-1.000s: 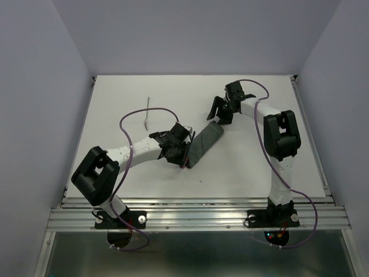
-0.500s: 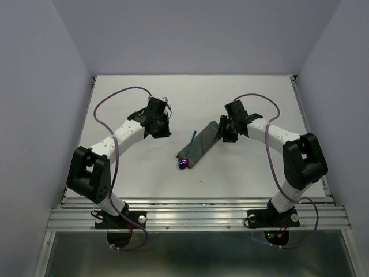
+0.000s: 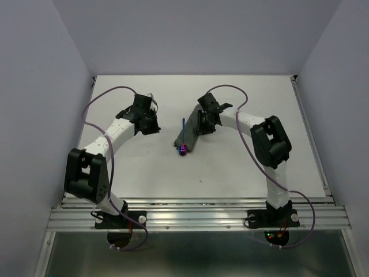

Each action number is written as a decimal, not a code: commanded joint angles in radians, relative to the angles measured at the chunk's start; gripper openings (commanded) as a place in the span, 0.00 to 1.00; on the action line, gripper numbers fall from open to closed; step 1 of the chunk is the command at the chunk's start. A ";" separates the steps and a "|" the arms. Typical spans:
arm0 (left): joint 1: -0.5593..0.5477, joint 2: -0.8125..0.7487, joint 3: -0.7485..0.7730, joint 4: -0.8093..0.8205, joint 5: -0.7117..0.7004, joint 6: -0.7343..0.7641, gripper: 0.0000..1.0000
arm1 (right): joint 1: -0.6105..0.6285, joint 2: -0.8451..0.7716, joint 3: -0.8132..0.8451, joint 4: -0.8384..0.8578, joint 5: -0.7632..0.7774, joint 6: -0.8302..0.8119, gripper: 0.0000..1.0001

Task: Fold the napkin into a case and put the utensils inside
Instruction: Move the smaller rectangle folded napkin to the center of the board, then pick up the spoon from the folded napkin, then place the spoon at the center of the board, then pick up the spoon from the center of the board.

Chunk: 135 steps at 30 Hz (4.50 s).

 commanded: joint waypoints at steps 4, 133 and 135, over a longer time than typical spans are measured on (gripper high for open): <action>0.034 -0.171 -0.077 0.000 0.036 -0.024 0.03 | -0.037 0.192 0.476 -0.211 0.169 -0.150 0.40; 0.092 -0.110 -0.123 0.150 0.313 -0.001 0.00 | -0.219 -0.195 -0.334 0.065 0.269 0.025 0.33; 0.082 -0.070 -0.096 0.184 0.361 -0.013 0.00 | -0.219 -0.186 -0.332 0.066 0.261 0.026 0.25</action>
